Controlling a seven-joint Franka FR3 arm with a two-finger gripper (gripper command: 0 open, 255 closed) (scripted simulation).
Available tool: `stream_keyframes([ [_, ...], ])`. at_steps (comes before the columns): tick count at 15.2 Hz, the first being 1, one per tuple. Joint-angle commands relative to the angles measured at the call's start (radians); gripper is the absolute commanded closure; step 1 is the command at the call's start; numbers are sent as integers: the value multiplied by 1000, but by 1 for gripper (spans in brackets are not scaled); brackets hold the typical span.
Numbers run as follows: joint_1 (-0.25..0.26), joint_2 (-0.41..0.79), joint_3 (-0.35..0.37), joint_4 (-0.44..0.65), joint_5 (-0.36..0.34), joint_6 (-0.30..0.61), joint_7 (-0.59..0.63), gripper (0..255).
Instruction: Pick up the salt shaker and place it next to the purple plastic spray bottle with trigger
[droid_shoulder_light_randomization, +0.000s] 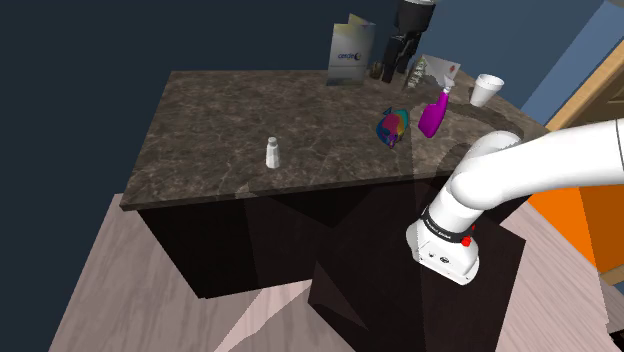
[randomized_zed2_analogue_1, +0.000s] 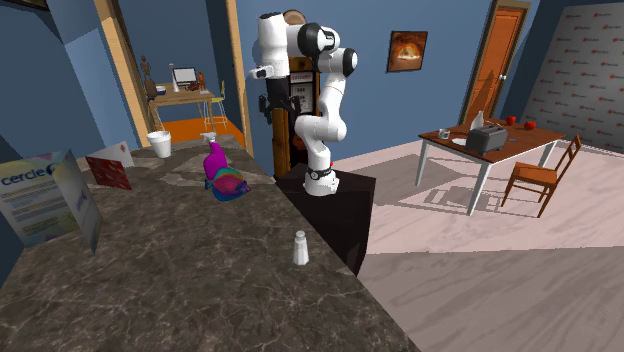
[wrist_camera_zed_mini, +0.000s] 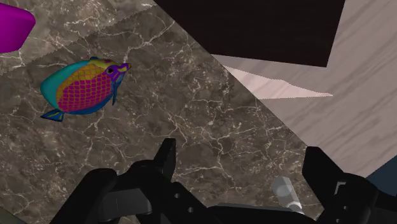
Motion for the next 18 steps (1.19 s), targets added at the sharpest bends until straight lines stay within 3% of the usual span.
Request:
stream_keyframes([
  [1, 0, 0, 0, 0, 0, 0, 0, 0],
  [9, 49, 199, 64, -34, 62, 237, 53, 0],
  [18, 97, 488, 132, 29, 108, 471, 102, 0],
])
